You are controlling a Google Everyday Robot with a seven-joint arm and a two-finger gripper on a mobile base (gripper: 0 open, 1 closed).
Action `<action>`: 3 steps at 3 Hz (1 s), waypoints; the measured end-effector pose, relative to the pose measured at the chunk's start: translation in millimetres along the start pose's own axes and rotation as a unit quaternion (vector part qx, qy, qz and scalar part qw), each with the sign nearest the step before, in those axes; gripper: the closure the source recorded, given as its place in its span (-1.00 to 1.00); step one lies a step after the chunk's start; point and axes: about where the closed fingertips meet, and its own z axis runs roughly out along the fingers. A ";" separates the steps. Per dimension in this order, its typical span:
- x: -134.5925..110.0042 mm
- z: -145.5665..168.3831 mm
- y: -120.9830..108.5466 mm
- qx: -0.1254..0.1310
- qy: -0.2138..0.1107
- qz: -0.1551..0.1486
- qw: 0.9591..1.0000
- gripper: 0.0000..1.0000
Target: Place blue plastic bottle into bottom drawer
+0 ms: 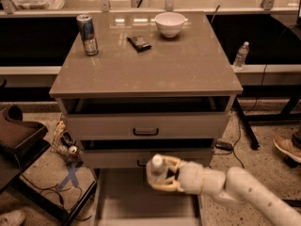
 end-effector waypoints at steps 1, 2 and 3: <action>56.8 22.2 21.6 -0.025 0.011 0.016 0.999 1.00; 121.6 44.2 45.4 -0.032 0.014 0.054 0.998 1.00; 121.5 44.3 45.4 -0.032 0.014 0.054 0.998 1.00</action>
Offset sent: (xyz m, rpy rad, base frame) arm -0.0063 0.0655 -0.2012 -0.0137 0.1835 0.0536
